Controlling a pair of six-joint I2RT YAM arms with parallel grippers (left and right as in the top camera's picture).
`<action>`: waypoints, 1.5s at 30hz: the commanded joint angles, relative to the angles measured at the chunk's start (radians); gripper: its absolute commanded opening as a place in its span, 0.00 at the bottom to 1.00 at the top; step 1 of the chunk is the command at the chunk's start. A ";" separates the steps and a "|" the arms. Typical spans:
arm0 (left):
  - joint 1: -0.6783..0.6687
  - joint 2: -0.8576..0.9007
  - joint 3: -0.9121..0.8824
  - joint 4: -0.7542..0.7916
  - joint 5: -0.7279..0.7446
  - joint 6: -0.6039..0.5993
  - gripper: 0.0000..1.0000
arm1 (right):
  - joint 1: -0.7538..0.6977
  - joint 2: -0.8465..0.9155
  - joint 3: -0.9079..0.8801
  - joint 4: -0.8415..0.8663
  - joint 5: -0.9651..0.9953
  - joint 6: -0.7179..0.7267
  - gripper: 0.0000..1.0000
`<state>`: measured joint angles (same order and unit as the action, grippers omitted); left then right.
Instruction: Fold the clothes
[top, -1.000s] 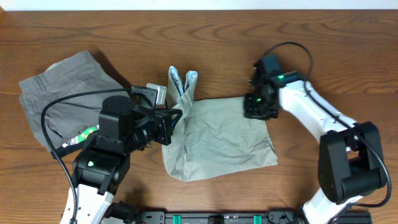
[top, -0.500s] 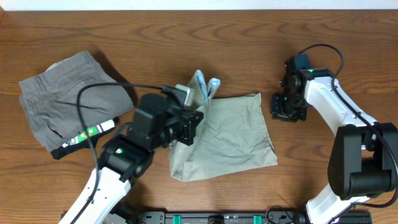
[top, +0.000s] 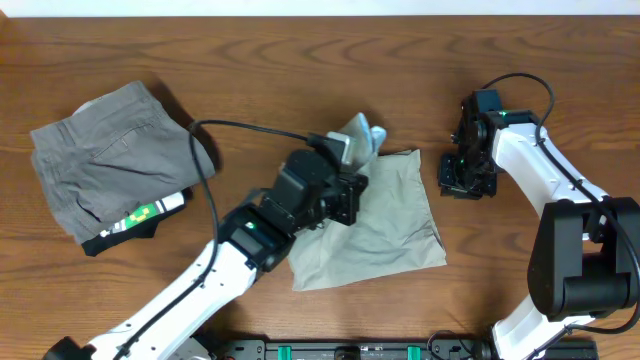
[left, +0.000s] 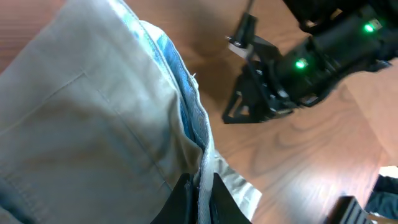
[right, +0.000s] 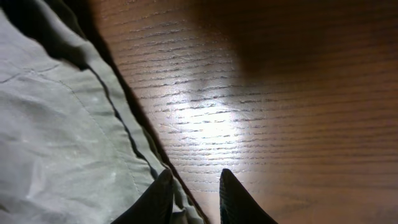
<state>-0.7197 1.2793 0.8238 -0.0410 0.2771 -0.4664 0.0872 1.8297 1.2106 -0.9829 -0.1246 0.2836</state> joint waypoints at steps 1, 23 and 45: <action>-0.038 0.017 0.029 0.029 -0.029 -0.039 0.06 | 0.012 -0.010 -0.003 -0.001 0.005 -0.012 0.24; -0.079 0.021 0.029 0.131 -0.021 -0.044 0.06 | 0.065 0.005 -0.085 0.087 0.000 -0.011 0.27; -0.163 0.021 0.029 0.213 0.039 -0.052 0.06 | 0.142 0.005 -0.220 0.251 -0.004 0.080 0.24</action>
<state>-0.8673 1.3048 0.8238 0.1581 0.3317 -0.5060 0.2050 1.8015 1.0222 -0.7517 -0.0895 0.3416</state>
